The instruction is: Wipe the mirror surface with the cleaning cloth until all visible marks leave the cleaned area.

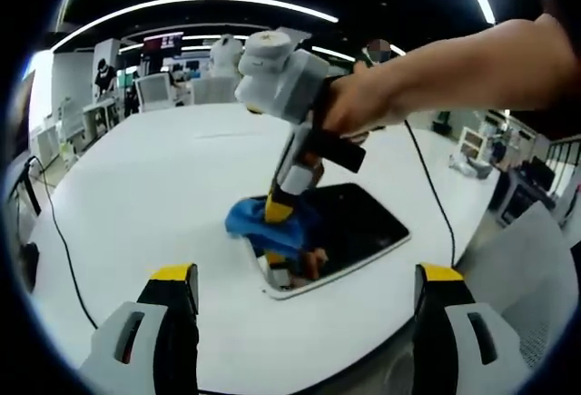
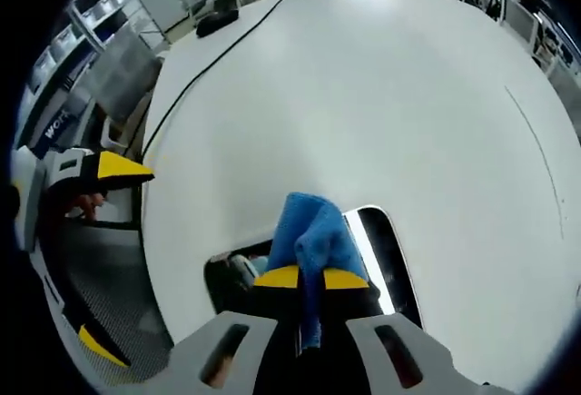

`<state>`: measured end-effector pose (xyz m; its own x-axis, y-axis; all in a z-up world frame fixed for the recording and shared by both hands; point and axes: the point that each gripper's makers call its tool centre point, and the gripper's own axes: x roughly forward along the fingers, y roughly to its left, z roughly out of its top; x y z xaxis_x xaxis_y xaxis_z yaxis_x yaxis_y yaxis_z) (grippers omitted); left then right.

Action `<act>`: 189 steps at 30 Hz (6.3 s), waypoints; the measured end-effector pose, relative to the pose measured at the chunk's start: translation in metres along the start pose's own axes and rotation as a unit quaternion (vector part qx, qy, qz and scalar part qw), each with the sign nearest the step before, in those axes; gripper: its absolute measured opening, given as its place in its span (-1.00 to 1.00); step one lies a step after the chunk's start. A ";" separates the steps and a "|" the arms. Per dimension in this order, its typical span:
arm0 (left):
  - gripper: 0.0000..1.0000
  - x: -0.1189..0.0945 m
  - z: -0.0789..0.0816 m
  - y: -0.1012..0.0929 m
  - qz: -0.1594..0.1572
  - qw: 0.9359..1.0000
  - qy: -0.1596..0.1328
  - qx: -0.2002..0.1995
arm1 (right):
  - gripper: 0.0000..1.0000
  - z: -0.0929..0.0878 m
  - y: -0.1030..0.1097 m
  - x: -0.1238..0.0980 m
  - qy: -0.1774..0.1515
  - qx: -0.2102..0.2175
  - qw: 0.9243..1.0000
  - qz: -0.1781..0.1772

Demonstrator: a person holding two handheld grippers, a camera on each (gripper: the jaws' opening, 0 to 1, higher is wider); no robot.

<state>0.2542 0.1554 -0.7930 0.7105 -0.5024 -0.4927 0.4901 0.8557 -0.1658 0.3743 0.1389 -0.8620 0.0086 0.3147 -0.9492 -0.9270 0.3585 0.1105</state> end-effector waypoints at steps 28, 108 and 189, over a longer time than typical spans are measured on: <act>0.99 0.001 -0.001 0.002 0.002 1.000 0.003 -0.003 | -0.98 0.028 -0.044 -0.003 -0.022 0.032 0.998 -0.044; 0.99 0.001 -0.002 0.006 0.012 1.000 0.007 0.005 | -0.97 -0.020 -0.060 -0.018 -0.016 0.010 0.995 -0.095; 0.99 -0.003 -0.002 0.000 0.004 1.000 0.008 0.005 | -0.97 -0.063 0.036 -0.023 -0.048 0.083 0.991 -0.095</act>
<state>0.2514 0.1574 -0.7934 0.7061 -0.4941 -0.5073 0.4896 0.8582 -0.1545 0.3171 0.0895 -0.8550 0.2200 0.3067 -0.9260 -0.8307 0.5566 -0.0131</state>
